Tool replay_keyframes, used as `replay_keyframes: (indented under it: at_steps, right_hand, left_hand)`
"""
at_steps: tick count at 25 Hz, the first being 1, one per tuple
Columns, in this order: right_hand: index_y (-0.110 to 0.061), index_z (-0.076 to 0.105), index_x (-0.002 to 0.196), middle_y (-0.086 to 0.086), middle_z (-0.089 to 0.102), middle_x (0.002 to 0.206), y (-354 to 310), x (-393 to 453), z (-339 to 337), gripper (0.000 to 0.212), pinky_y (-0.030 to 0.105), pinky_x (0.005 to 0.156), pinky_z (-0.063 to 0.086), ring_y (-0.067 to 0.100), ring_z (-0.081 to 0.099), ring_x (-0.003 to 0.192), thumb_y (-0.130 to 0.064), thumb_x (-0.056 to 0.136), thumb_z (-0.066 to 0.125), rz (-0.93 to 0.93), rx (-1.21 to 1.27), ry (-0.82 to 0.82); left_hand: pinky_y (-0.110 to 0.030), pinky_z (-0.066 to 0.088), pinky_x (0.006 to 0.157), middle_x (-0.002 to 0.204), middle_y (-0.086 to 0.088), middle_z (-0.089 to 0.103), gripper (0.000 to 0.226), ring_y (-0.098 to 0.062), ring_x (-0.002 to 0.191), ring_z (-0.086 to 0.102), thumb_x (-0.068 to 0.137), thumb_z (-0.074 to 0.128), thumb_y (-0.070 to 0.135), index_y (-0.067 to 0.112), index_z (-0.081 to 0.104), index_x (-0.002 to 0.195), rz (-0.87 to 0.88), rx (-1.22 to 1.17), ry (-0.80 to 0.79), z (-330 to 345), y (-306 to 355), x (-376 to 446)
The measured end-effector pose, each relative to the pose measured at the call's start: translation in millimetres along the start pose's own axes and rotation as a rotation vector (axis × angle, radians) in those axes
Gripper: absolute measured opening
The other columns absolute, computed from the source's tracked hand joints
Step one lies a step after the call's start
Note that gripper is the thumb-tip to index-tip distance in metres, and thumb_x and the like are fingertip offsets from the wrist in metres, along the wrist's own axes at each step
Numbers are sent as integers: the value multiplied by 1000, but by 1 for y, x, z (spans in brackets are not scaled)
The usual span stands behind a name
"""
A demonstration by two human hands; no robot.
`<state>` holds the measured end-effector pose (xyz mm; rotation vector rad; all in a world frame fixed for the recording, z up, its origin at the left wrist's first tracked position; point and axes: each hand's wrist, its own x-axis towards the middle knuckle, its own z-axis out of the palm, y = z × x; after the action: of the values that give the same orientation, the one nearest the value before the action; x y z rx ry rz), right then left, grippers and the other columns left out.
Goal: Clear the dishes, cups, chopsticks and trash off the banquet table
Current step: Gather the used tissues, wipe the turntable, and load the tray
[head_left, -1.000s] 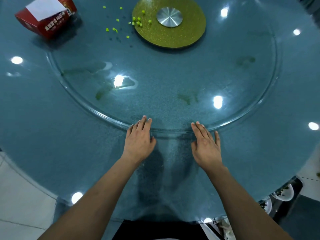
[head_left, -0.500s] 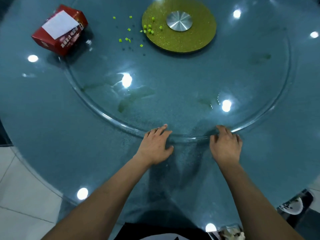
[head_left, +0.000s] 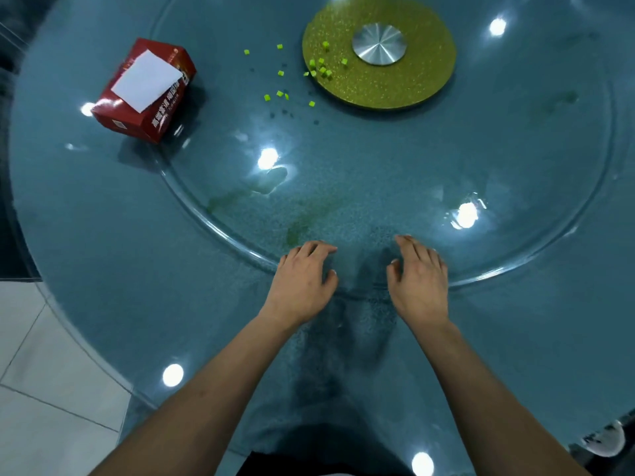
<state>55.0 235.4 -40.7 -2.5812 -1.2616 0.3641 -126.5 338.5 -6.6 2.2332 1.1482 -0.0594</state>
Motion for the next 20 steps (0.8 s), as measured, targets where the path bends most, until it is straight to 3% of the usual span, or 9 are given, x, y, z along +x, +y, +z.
replay_keyframes:
  at_steps: [8,20]
  right_hand:
    - [-11,51,145,8,54,147,5,25,-1,48,48,117,32,34,49,132,-17,98,53,15,7,11]
    - [-11,68,124,11,68,124,39,53,-10,31,45,104,33,36,60,116,-12,95,57,191,27,152]
  left_hand:
    - [-41,34,112,140,3,54,40,-22,130,47,98,52,29,25,52,137,-45,-58,54,-12,-2,15]
    - [-39,32,108,134,0,58,39,-24,125,50,97,54,28,25,53,136,-90,-129,152,-32,-4,73]
